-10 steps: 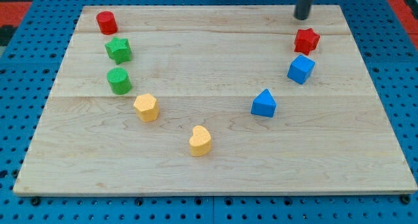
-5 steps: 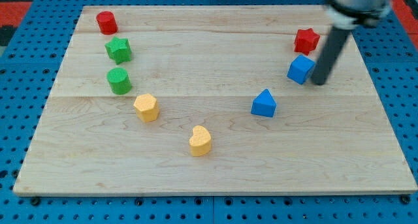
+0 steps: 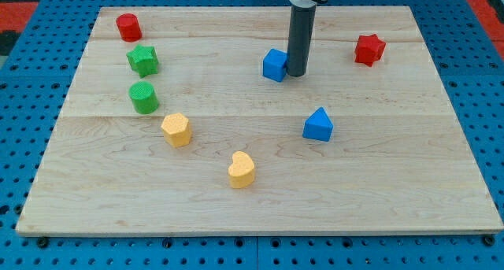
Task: Slide the blue cube towards green circle
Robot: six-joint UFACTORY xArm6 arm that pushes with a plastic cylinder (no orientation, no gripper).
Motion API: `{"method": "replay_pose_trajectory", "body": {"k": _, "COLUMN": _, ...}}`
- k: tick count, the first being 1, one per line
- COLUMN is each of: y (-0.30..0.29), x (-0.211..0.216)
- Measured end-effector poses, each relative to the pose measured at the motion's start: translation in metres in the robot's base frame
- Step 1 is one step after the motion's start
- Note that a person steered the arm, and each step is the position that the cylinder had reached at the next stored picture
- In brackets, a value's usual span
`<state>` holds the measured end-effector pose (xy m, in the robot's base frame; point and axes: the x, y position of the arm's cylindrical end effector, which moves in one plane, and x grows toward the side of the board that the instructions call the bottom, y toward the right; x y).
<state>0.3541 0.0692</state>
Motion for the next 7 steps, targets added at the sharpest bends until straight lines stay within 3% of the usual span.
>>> {"method": "replay_pose_trajectory", "body": {"k": 1, "y": 0.030, "x": -0.006}}
{"method": "replay_pose_trajectory", "body": {"k": 2, "y": 0.005, "x": -0.022}}
{"method": "replay_pose_trajectory", "body": {"k": 3, "y": -0.062, "x": -0.020}}
{"method": "replay_pose_trajectory", "body": {"k": 4, "y": -0.060, "x": 0.012}}
{"method": "replay_pose_trajectory", "body": {"k": 6, "y": -0.084, "x": -0.037}}
{"method": "replay_pose_trajectory", "body": {"k": 7, "y": -0.119, "x": -0.006}}
